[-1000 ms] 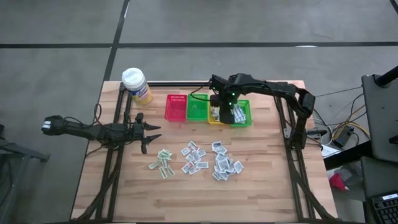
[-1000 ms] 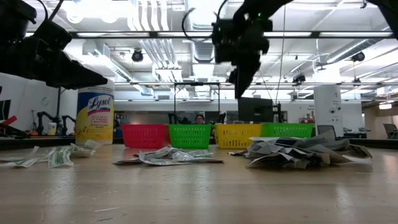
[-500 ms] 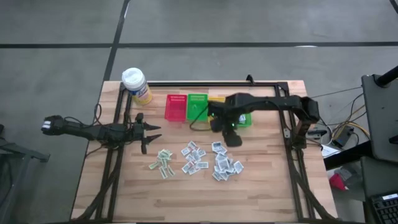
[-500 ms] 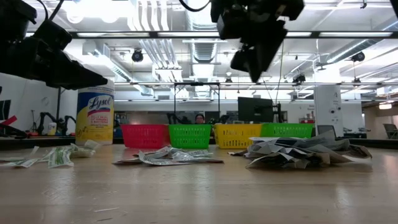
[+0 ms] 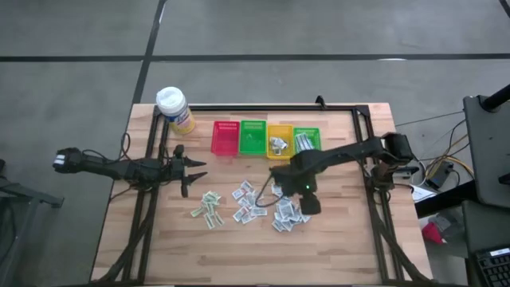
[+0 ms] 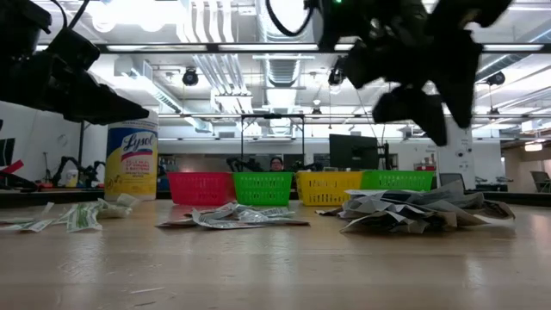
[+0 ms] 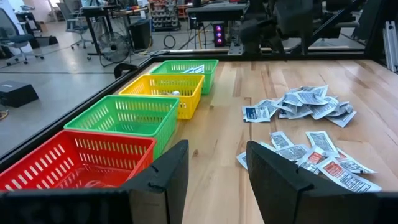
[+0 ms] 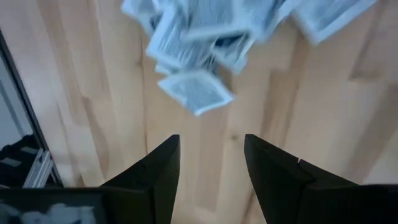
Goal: Pick & Place First Aid Supplies
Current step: Adjust the blue alcohol pad on the table
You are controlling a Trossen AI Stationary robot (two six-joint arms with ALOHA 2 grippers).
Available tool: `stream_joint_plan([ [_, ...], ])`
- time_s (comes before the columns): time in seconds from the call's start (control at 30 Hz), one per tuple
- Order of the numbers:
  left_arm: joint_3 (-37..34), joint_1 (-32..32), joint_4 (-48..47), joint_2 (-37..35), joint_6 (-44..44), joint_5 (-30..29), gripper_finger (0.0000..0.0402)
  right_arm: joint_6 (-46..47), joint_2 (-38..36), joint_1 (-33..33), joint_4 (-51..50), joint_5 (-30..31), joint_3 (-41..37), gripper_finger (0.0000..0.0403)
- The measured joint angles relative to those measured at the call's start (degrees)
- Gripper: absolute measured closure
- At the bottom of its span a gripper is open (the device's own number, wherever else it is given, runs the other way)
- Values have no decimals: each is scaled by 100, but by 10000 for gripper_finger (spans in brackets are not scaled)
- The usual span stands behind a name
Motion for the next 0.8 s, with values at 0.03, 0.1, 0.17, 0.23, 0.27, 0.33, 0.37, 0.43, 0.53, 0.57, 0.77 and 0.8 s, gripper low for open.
stream_joint_plan([
  [0.03,0,-1,0,3,14,-1,243,82,0,54,6,0,-93,225],
  [0.1,0,0,-1,9,30,0,243,260,0,152,21,2,-260,226],
  [0.17,0,0,0,11,30,0,243,336,0,249,45,2,-412,228],
  [0.23,0,-1,-1,11,33,-2,243,347,0,349,198,2,-576,230],
  [0.27,0,0,-2,11,33,-2,243,343,0,398,354,3,-671,231],
  [0.33,0,0,0,20,33,0,243,282,0,510,668,6,-857,233],
  [0.37,0,-1,-2,27,33,0,243,254,0,571,832,14,-956,234],
  [0.43,0,-2,0,28,28,-1,243,217,0,697,1208,17,-1174,234],
  [0.53,0,0,0,27,26,0,243,235,0,865,1633,84,-1453,232],
  [0.57,0,-2,-2,28,26,0,243,272,0,918,1709,177,-1522,232],
  [0.77,0,0,0,37,21,0,243,369,0,1136,1812,914,-1695,236],
  [0.8,0,-2,0,37,15,0,243,381,0,1153,1823,939,-1700,237],
])
